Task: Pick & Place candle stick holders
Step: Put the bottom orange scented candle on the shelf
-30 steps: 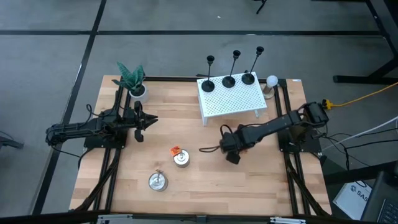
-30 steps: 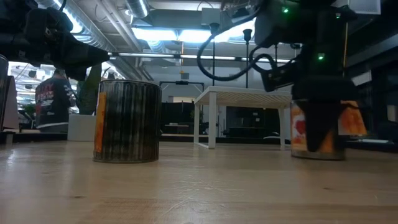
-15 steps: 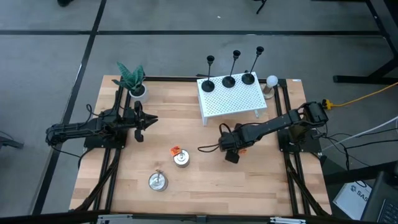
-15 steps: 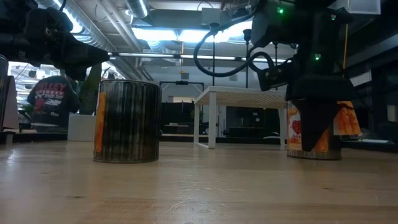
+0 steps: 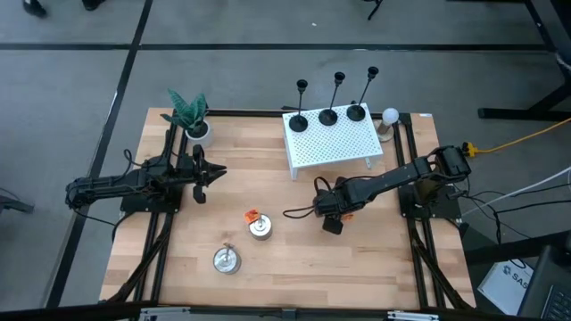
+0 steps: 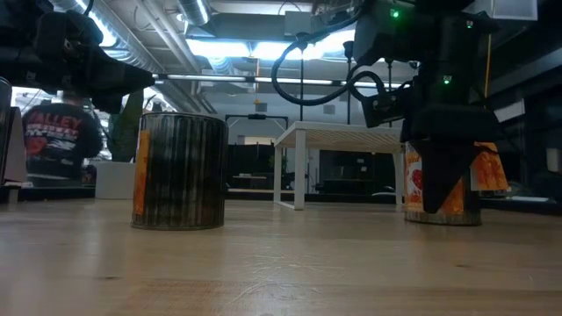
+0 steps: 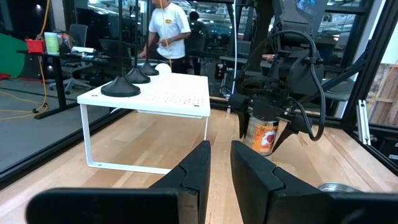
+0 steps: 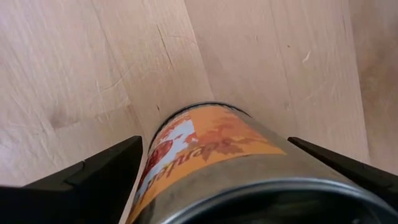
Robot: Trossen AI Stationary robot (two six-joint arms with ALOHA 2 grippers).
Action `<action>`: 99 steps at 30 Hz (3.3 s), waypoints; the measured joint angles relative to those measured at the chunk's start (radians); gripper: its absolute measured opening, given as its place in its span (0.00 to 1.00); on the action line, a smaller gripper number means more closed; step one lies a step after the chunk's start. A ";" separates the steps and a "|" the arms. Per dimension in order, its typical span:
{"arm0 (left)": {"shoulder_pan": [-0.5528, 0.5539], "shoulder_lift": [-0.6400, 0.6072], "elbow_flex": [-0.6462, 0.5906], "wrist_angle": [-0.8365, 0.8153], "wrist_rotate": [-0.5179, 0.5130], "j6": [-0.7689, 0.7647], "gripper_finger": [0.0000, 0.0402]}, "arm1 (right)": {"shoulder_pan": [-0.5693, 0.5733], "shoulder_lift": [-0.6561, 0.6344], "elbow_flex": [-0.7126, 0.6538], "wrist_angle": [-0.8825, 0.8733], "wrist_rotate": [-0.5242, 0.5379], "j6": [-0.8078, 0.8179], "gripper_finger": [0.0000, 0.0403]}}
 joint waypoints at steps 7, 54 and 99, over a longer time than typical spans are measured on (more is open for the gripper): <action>0.000 0.000 0.000 0.000 0.000 0.000 0.15 | 0.000 0.000 0.000 0.000 0.000 0.000 0.99; 0.000 0.000 0.000 0.000 0.000 0.000 0.15 | 0.001 0.000 0.002 0.127 -0.196 -0.134 0.99; 0.000 0.000 0.000 0.000 0.000 0.000 0.15 | 0.000 0.000 0.002 0.050 -0.215 -0.076 0.99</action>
